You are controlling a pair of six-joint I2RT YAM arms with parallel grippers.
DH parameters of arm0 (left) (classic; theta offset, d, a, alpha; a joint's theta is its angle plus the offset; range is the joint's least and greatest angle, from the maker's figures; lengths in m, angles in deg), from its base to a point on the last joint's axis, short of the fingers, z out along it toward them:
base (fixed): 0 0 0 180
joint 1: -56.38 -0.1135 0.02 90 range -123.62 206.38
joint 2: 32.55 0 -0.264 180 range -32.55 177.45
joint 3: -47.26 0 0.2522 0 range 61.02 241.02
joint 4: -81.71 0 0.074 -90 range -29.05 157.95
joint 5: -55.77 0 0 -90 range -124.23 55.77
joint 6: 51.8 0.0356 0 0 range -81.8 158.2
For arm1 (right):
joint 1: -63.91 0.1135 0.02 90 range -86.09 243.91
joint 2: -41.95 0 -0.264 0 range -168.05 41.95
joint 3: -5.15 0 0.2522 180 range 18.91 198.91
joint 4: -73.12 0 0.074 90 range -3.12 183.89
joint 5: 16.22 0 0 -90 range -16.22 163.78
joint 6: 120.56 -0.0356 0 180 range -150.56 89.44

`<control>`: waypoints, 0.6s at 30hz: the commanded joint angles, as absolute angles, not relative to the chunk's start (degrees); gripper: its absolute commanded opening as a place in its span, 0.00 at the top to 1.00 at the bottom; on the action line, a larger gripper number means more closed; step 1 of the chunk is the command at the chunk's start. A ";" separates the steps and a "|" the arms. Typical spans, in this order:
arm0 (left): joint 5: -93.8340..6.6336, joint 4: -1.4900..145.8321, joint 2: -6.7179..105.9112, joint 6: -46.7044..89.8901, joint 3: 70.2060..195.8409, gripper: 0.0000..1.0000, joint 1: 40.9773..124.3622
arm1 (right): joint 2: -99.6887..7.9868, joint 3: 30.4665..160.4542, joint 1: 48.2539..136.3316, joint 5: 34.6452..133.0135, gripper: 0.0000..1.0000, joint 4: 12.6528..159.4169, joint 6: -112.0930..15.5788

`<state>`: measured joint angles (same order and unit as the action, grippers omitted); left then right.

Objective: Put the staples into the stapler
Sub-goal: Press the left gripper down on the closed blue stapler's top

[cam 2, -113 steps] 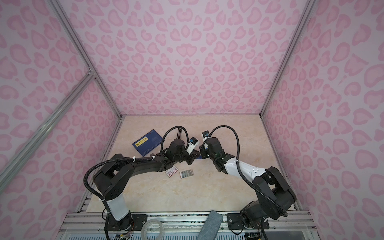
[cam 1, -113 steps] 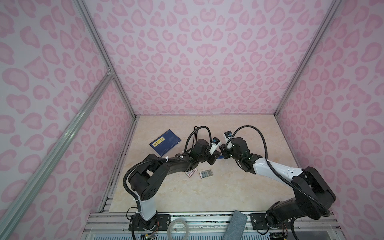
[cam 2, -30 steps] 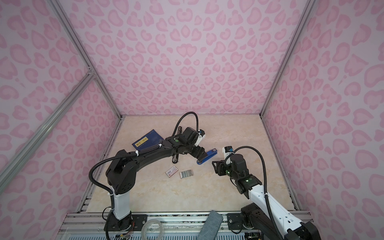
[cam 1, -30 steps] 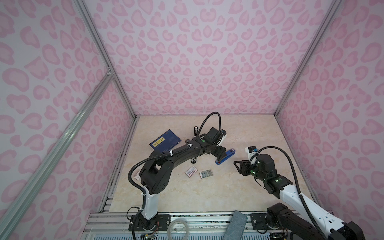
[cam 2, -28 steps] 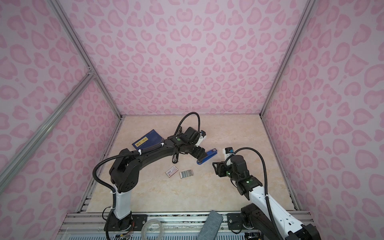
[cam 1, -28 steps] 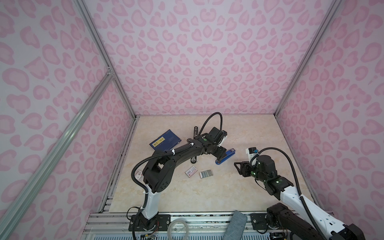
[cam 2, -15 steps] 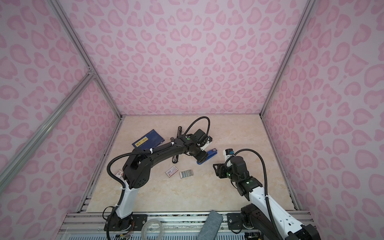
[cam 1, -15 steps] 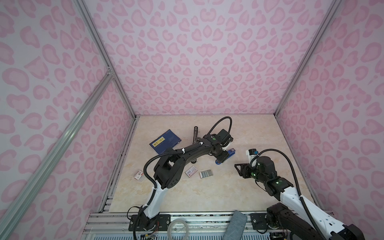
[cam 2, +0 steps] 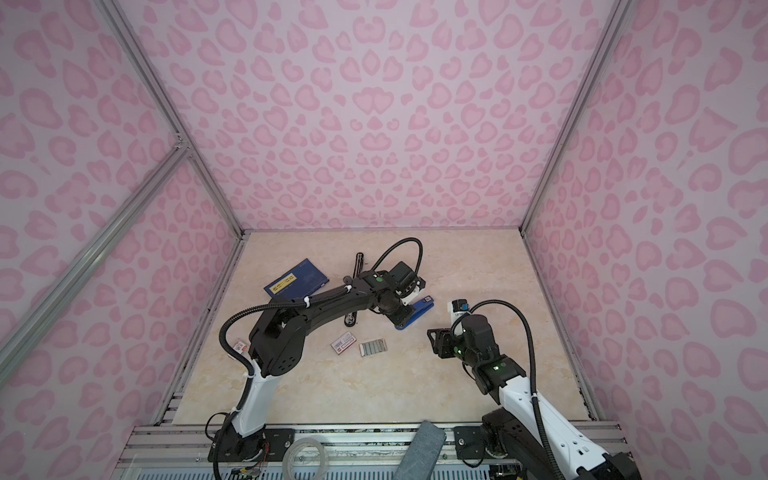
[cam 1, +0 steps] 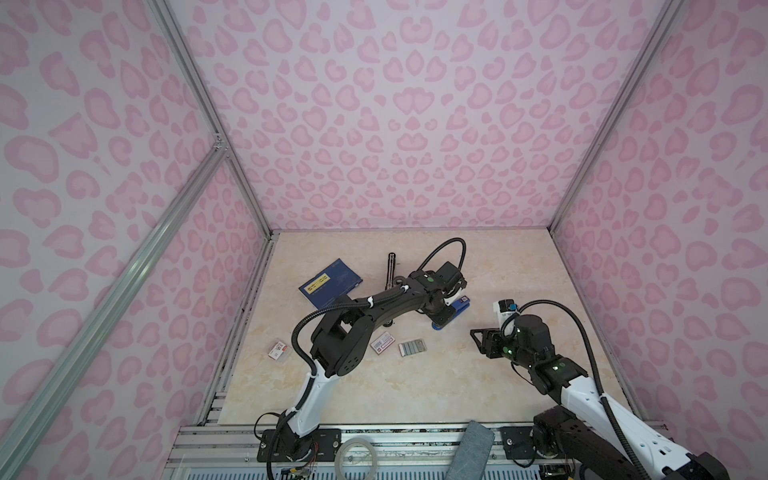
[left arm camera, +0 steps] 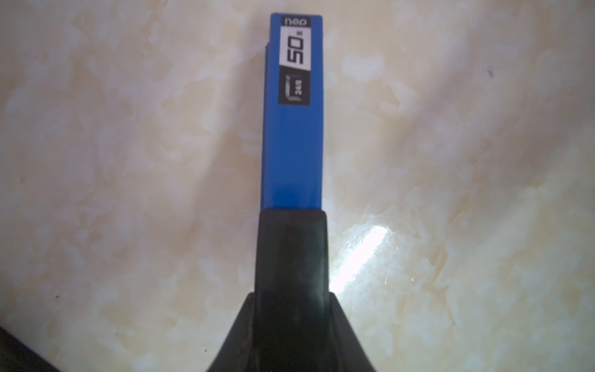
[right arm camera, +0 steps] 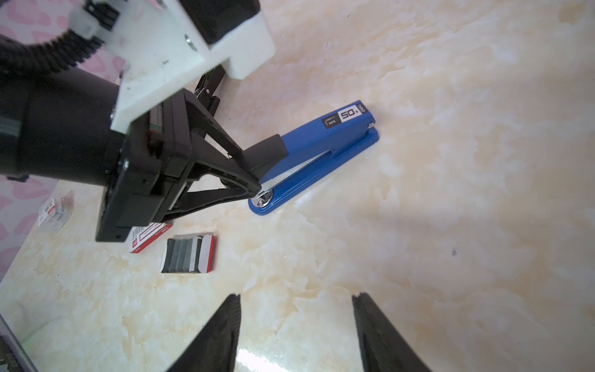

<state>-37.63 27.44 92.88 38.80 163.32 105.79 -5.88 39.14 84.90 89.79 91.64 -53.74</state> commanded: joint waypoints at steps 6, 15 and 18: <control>-37.34 26.69 94.74 39.17 161.77 0.89 105.91 | -5.86 38.86 84.95 88.31 0.41 91.28 -54.24; -36.33 27.23 94.27 38.37 161.92 0.92 105.92 | -5.29 38.68 84.89 88.02 0.41 91.41 -54.46; -35.64 28.19 93.55 36.73 162.34 0.92 105.56 | -4.98 38.69 84.86 87.81 0.41 91.42 -54.59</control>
